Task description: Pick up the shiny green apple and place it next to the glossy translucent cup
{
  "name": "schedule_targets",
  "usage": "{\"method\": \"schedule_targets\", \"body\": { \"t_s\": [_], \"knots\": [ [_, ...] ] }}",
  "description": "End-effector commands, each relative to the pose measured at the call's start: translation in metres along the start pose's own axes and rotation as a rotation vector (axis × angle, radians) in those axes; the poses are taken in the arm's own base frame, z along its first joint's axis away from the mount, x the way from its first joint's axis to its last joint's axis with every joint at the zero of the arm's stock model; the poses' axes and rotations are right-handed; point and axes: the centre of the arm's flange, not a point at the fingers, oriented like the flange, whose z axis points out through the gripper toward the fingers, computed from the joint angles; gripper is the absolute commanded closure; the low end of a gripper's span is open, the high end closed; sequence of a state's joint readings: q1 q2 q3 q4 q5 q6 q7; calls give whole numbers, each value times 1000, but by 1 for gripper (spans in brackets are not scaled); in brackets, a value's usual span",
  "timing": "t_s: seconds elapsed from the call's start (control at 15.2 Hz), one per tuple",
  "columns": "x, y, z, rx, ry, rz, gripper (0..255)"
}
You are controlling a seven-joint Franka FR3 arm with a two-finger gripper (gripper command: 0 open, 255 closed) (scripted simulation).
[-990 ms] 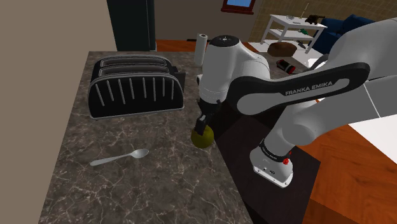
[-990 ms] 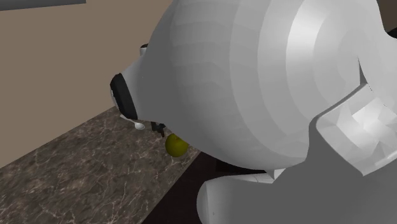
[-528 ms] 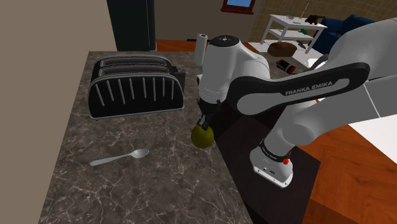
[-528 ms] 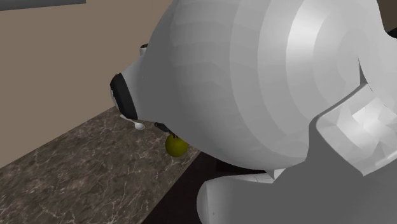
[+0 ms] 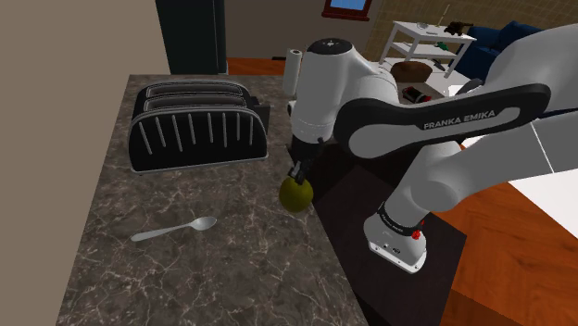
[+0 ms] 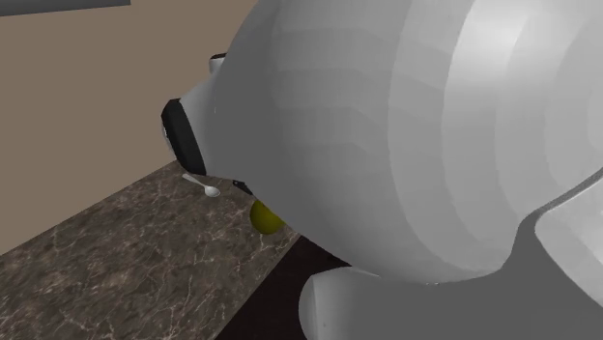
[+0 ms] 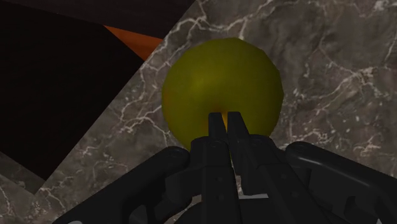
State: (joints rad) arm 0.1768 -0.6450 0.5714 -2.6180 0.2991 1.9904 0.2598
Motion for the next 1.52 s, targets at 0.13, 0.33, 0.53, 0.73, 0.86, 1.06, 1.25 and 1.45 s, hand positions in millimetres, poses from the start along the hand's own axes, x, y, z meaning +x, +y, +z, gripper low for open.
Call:
{"method": "schedule_targets", "body": {
  "t_s": [0.13, 0.33, 0.53, 0.73, 0.86, 1.06, 1.25, 1.45],
  "knots": [
    [-1, 2, -22, 0, 0, 0, 255],
    [-1, 3, -37, 0, 0, 0, 255],
    [-1, 4, -53, 0, 0, 0, 255],
    [-2, 5, -69, 0, 0, 0, 255],
    [-2, 6, -79, 0, 0, 0, 255],
    [-2, 7, -95, 0, 0, 0, 255],
    [-2, 8, -111, 0, 0, 0, 255],
    [-3, 10, -127, 0, 0, 0, 255]
  ]
}}
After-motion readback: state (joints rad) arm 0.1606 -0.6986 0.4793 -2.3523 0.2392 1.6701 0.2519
